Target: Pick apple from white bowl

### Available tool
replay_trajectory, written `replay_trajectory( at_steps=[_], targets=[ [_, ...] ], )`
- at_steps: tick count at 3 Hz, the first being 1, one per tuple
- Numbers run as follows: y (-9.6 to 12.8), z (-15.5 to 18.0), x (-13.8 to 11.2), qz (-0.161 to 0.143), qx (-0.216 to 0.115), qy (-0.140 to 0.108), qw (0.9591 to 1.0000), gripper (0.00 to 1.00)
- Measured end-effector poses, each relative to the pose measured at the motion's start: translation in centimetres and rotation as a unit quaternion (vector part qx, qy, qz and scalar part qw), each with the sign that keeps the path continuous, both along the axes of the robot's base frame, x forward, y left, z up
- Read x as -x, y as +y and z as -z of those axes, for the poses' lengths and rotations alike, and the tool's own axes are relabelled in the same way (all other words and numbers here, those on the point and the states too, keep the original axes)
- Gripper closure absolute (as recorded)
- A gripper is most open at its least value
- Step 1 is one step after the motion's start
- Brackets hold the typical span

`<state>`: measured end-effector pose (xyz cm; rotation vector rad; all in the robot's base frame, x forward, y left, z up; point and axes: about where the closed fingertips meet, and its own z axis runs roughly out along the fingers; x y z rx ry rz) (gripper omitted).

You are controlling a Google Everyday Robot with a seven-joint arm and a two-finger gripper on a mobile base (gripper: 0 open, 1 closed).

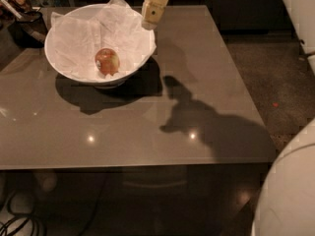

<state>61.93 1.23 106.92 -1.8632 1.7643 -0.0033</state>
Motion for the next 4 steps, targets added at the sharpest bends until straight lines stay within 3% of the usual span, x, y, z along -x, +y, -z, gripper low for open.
replay_trajectory(
  at_steps=[1, 2, 4],
  targets=[
    [0.0, 0.0, 0.0, 0.000, 0.000, 0.000, 1.0000, 0.00],
    [4.6, 1.8, -2.5, -0.026, -0.008, 0.014, 0.9995, 0.00],
    [5.7, 1.9, -3.0, -0.036, -0.026, 0.008, 0.9990, 0.00]
  ],
)
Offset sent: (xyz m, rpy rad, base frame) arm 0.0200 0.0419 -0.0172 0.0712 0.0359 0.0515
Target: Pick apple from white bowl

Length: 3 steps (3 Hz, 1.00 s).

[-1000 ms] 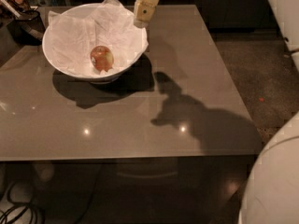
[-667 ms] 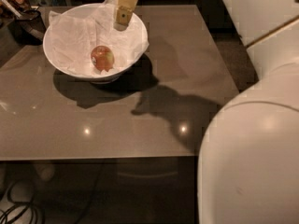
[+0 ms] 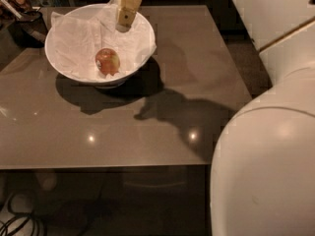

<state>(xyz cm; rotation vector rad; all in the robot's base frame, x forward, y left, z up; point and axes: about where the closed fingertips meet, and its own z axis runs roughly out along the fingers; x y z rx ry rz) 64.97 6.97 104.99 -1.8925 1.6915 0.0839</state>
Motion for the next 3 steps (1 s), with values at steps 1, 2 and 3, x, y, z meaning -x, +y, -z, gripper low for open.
replay_trajectory(
  at_steps=[1, 2, 3],
  targets=[
    [2.1, 2.6, -0.7, -0.007, -0.024, 0.044, 0.9987, 0.00],
    [3.4, 4.7, -1.5, -0.011, -0.030, 0.079, 0.9964, 0.08],
    [4.3, 6.1, -2.3, -0.006, -0.021, 0.097, 0.9951, 0.09]
  ],
)
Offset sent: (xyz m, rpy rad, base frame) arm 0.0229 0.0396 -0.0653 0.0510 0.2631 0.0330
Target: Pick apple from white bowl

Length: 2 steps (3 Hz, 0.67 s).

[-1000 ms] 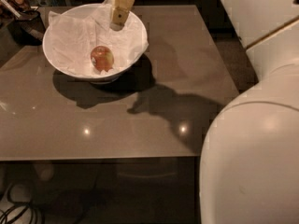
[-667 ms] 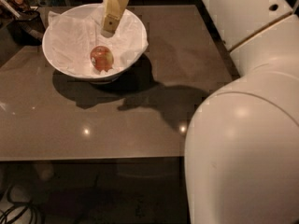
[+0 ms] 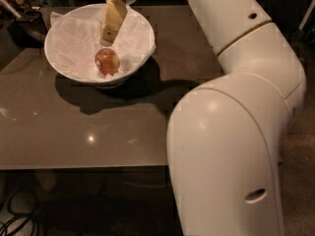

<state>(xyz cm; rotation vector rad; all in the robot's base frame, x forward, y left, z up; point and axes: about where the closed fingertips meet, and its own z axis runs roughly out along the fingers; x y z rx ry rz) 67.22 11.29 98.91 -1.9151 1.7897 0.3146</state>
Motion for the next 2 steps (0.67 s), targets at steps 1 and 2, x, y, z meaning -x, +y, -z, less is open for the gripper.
replay_trajectory(
  at_steps=[1, 2],
  targets=[
    [0.7, 1.2, -0.8, 0.007, 0.014, 0.013, 0.9998, 0.10],
    [1.4, 2.9, -1.4, 0.013, 0.033, 0.027, 0.9990, 0.10]
  ],
)
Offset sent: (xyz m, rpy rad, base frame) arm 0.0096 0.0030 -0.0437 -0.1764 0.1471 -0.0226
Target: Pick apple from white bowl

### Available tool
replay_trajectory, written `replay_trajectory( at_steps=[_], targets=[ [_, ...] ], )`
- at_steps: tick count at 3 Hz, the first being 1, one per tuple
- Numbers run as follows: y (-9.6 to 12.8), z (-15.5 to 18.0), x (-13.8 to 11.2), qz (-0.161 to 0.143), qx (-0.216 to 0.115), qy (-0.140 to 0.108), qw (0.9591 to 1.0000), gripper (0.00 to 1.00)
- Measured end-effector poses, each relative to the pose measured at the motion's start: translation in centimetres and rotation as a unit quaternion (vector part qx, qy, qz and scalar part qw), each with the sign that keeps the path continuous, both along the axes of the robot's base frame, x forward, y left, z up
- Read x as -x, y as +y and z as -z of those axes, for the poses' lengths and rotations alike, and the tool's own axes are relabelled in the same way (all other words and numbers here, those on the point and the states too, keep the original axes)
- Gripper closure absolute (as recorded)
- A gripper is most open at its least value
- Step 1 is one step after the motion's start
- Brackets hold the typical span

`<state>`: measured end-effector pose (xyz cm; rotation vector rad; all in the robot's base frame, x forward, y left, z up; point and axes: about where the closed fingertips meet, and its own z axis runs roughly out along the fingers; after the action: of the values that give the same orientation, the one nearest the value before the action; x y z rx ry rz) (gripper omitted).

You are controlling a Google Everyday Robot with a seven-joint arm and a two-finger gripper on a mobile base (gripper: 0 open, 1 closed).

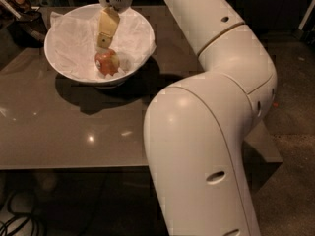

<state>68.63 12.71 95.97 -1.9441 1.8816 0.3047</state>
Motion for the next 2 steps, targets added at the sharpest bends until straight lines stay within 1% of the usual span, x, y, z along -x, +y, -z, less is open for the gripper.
replay_trajectory(
  at_steps=[2],
  targets=[
    [0.0, 3.8, -0.7, 0.021, 0.036, 0.034, 0.9986, 0.09]
  ],
)
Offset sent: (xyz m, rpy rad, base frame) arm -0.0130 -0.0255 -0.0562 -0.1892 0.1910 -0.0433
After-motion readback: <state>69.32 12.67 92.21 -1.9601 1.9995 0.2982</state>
